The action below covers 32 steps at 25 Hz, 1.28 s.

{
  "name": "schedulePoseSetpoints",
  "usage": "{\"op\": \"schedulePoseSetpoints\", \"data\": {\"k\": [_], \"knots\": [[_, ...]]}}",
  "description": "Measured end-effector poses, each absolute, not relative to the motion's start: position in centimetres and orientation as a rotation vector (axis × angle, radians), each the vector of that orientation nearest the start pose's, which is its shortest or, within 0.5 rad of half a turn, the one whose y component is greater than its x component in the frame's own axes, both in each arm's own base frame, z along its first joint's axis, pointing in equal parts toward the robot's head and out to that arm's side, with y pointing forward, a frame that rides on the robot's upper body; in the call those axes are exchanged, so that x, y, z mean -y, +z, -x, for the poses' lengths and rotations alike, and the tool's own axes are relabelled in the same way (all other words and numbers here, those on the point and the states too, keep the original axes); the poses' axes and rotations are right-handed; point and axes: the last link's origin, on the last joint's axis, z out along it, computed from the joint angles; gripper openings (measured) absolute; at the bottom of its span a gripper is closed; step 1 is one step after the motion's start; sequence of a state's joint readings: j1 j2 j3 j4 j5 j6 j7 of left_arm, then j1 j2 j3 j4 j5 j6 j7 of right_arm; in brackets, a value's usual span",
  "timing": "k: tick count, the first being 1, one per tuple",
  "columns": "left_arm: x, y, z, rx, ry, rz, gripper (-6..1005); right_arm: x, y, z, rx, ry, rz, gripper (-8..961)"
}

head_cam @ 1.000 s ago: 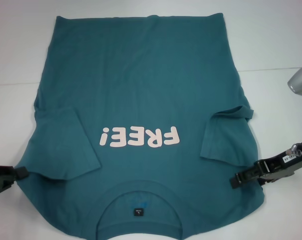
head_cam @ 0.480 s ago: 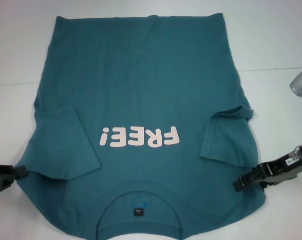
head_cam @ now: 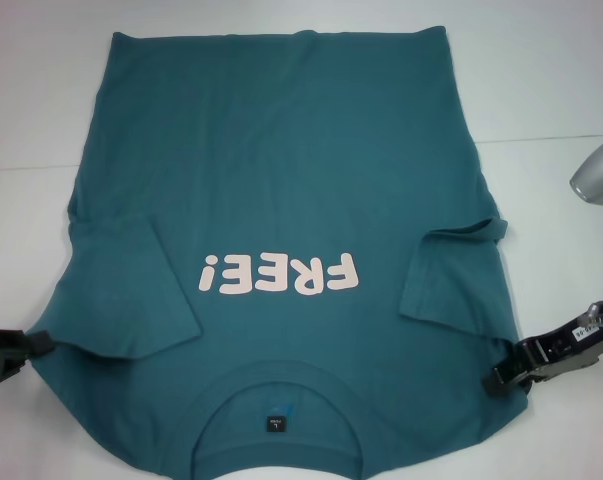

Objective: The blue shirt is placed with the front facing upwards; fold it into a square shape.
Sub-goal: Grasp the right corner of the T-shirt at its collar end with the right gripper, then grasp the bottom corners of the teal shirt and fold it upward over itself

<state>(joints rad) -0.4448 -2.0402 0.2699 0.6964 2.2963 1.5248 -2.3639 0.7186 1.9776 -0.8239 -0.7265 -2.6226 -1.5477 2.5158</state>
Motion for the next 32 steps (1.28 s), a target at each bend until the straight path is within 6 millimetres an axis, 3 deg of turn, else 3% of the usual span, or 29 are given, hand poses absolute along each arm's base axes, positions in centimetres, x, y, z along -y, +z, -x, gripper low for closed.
{"op": "schedulePoseSetpoints", "data": {"k": [18, 32], "knots": [[-30.1, 5.1, 34.9, -2.439, 0.947, -2.187, 6, -35.8, 3.5, -28.6, -1.767, -0.239, 2.33, 19], [-28.0, 5.8, 33.5, -2.236, 0.532, -2.362, 6, -33.2, 6.5, -28.8, -1.794, -0.31, 2.368, 20]]}}
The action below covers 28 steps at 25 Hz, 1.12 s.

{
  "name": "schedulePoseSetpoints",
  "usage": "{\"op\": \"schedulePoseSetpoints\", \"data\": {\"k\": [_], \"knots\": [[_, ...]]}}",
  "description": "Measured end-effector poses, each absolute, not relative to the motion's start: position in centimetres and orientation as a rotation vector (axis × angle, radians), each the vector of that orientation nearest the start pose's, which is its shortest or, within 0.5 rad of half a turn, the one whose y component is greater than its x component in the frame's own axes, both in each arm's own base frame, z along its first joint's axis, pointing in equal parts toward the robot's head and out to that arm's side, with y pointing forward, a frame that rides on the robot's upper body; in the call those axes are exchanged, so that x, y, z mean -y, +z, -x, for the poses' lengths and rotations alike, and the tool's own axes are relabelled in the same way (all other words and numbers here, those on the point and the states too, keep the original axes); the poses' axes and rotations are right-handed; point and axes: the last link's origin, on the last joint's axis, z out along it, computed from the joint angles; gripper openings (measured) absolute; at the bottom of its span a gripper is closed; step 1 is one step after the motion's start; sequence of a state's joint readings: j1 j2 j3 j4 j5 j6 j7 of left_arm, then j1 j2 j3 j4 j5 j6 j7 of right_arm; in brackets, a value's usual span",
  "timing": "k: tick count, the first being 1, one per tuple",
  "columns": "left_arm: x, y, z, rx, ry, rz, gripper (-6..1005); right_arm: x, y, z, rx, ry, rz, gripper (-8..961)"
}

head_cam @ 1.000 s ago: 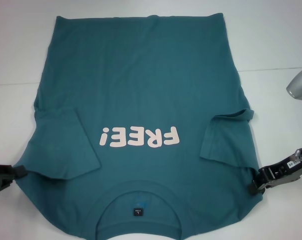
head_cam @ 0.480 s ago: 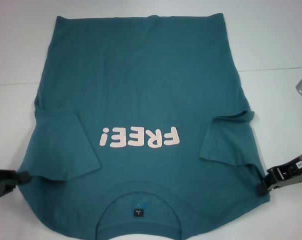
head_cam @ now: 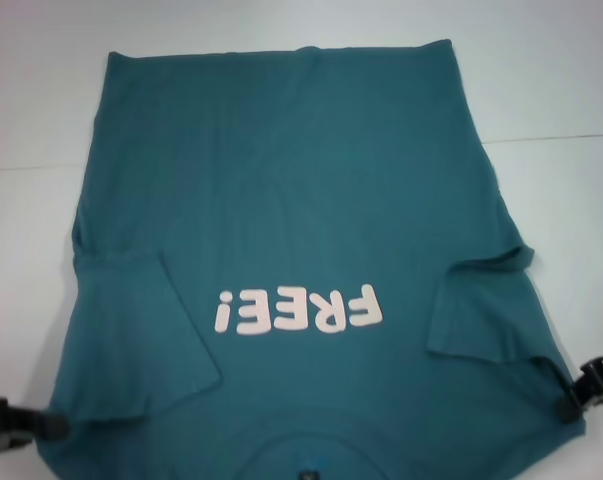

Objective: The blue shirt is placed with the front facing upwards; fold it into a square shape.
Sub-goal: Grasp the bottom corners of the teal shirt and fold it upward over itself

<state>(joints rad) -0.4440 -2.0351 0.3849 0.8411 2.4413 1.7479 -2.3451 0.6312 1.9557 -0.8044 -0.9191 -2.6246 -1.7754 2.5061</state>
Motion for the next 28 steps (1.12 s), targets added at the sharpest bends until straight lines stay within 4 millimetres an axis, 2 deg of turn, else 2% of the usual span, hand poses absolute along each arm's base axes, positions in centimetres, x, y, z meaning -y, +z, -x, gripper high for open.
{"op": "schedulePoseSetpoints", "data": {"k": [4, 11, 16, 21, 28], "knots": [[-26.8, 5.7, 33.3, 2.048, -0.38, 2.216, 6, -32.1, 6.8, -28.9, -1.815, -0.354, 2.408, 20], [-25.0, 5.7, 33.2, 2.072, -0.322, 2.299, 7, -30.2, 7.2, -30.0, -1.875, -0.445, 2.42, 20], [-24.4, 5.7, 33.0, 2.085, -0.3, 2.336, 6, -29.9, 7.0, -30.3, -1.87, -0.442, 2.429, 20], [-26.6, 5.9, 31.7, 2.075, -0.411, 2.328, 6, -31.8, 7.5, -29.1, -1.82, -0.208, 2.441, 20], [-32.4, 4.4, 28.7, 2.102, -0.44, 2.293, 7, -34.9, 8.4, -27.5, -1.748, 0.028, 2.39, 19]]}}
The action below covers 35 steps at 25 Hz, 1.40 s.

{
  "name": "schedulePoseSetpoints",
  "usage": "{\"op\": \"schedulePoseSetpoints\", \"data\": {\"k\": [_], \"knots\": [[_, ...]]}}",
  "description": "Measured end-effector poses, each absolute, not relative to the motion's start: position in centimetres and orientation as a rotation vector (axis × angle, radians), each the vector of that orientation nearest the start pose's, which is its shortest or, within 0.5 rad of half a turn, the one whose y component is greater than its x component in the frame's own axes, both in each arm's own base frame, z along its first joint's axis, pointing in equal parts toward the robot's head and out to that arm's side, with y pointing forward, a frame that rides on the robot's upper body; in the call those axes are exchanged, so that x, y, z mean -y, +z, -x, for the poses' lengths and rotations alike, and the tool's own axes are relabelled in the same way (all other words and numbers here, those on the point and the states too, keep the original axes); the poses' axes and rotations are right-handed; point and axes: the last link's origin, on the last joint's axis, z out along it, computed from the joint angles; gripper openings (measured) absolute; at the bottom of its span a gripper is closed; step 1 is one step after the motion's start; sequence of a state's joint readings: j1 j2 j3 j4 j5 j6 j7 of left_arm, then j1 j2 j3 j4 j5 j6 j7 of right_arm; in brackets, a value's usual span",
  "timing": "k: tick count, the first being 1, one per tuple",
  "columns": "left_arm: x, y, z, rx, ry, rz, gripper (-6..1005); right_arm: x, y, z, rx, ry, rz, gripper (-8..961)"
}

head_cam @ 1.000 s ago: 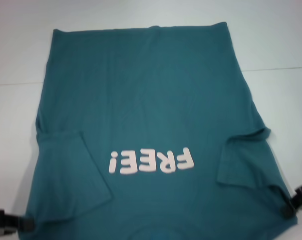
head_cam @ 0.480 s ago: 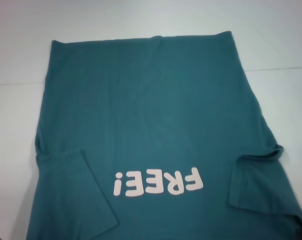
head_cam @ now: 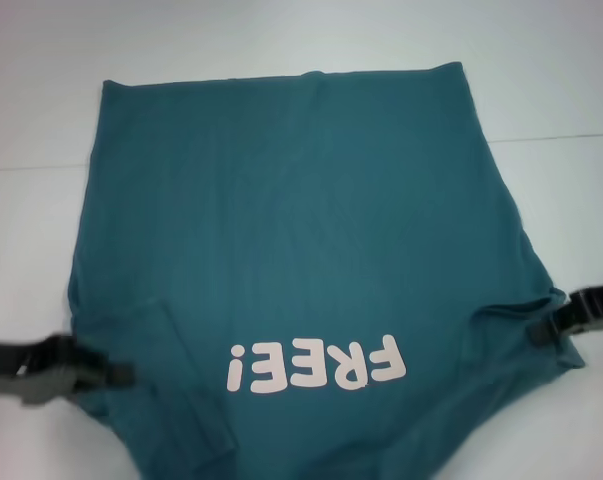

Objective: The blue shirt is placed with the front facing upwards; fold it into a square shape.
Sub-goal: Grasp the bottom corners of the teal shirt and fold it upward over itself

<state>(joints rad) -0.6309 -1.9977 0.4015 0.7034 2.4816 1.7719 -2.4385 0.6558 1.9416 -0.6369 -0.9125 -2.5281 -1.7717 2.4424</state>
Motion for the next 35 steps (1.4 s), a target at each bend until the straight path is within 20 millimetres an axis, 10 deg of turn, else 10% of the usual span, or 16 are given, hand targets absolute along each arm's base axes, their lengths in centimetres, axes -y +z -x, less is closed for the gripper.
{"op": "schedulePoseSetpoints", "data": {"k": [23, 35], "knots": [[-42.4, 6.1, 26.0, 1.935, -0.514, 1.951, 7, -40.5, 11.2, -27.2, -1.656, 0.182, 2.075, 20], [-45.1, 3.3, 24.6, 1.665, -0.455, 1.956, 6, -42.6, 8.7, -27.1, -1.571, 0.186, 2.013, 20]]}}
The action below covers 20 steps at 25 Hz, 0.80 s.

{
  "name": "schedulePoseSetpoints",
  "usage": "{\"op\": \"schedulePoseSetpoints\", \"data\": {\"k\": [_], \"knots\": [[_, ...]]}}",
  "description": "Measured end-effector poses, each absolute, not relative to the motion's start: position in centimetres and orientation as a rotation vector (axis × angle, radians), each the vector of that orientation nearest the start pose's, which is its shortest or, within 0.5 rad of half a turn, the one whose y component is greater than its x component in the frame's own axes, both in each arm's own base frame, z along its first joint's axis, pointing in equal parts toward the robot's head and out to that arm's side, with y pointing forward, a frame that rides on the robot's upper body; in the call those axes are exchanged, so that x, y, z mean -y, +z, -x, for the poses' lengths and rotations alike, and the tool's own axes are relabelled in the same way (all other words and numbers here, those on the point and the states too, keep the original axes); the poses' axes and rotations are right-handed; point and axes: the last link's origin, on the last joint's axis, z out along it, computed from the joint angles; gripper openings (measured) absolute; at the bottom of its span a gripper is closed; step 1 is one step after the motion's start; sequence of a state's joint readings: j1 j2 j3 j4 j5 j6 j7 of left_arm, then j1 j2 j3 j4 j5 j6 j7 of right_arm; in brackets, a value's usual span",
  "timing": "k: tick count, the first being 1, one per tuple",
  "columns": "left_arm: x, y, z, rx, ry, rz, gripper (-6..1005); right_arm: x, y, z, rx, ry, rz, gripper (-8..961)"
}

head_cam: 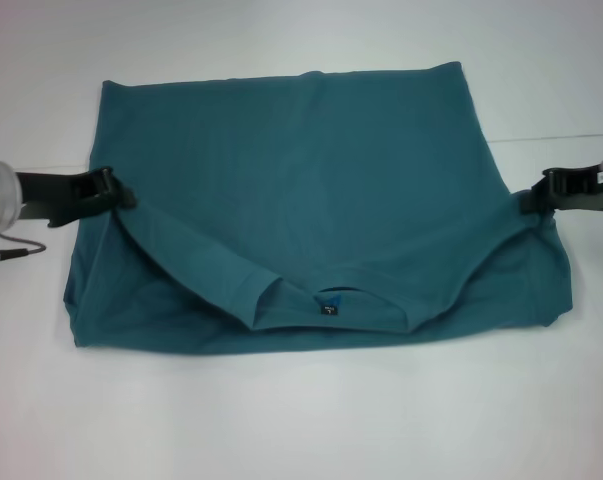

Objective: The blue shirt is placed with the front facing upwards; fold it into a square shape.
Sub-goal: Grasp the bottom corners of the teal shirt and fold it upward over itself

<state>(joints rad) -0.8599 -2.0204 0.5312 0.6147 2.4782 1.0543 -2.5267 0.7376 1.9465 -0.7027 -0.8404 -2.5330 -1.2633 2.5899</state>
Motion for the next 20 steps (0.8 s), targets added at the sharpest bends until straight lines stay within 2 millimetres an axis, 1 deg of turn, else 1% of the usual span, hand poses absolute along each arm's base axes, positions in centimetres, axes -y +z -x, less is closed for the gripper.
{"op": "schedulePoseSetpoints", "data": {"k": [3, 5, 7, 15, 20], "knots": [[-45.5, 2.9, 24.4, 1.614, -0.442, 1.962, 6, -43.3, 7.9, -27.0, -1.522, 0.174, 1.996, 20], [-46.2, 2.5, 23.7, 1.541, -0.407, 1.974, 6, -43.8, 7.5, -26.9, -1.487, 0.172, 1.985, 20], [-46.6, 2.4, 23.4, 1.506, -0.391, 1.977, 6, -44.3, 7.3, -26.8, -1.452, 0.172, 1.97, 20], [-48.0, 2.5, 22.6, 1.359, -0.33, 1.968, 7, -46.4, 6.6, -25.9, -1.328, 0.156, 1.939, 19], [-48.7, 2.7, 22.2, 1.259, -0.309, 1.956, 6, -47.6, 6.1, -25.5, -1.241, 0.088, 1.923, 19]]}}
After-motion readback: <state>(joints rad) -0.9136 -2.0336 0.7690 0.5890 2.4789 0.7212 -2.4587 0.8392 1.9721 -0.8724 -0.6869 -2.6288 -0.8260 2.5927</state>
